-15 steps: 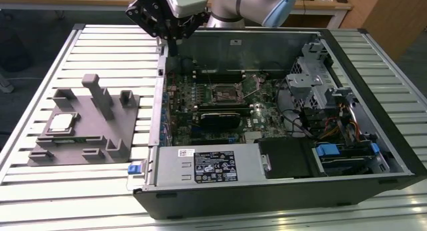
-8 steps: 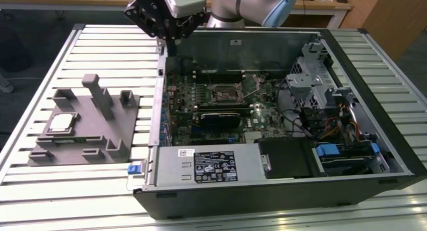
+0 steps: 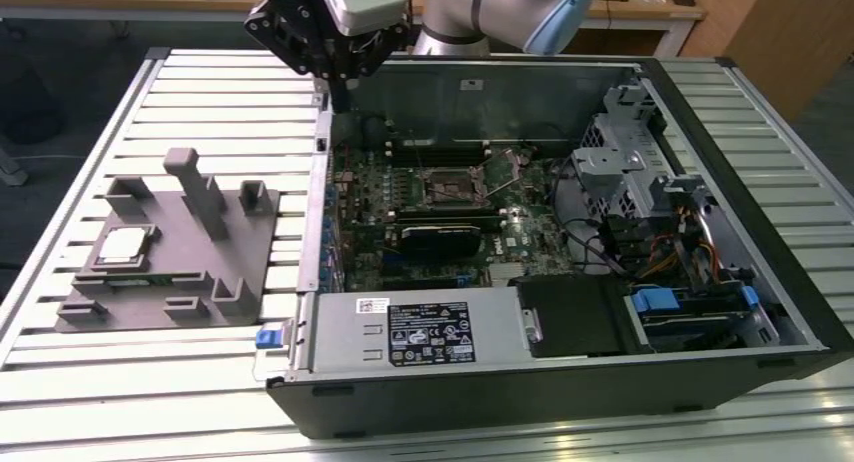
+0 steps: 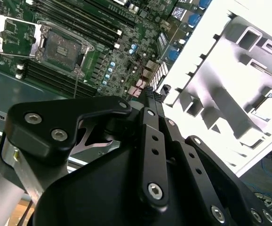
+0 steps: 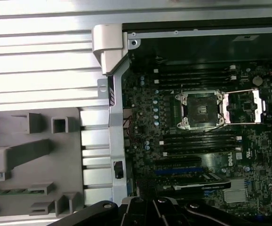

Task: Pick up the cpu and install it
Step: 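Reach for the cpu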

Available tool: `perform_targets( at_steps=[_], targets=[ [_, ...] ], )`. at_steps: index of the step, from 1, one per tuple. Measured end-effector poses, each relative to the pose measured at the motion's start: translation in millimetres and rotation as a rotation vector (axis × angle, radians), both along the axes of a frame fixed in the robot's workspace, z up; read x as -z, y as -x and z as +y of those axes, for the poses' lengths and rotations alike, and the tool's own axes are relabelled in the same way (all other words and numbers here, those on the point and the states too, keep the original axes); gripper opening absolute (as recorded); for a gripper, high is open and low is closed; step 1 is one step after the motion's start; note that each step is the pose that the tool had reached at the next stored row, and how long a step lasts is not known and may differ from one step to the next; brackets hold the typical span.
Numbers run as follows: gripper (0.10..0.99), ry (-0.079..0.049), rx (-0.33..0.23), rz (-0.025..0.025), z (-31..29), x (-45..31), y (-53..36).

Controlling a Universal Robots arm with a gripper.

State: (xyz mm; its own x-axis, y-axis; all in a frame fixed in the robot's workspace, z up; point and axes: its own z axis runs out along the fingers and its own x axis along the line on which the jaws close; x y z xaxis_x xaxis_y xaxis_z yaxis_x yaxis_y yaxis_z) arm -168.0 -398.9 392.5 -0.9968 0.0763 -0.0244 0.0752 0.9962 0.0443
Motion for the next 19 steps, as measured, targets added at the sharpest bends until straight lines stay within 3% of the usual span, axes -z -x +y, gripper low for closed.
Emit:
perform_targets(
  at_steps=[19],
  targets=[
    [0.106,0.0,0.0,0.0,0.0,0.2,9.7]
  ],
)
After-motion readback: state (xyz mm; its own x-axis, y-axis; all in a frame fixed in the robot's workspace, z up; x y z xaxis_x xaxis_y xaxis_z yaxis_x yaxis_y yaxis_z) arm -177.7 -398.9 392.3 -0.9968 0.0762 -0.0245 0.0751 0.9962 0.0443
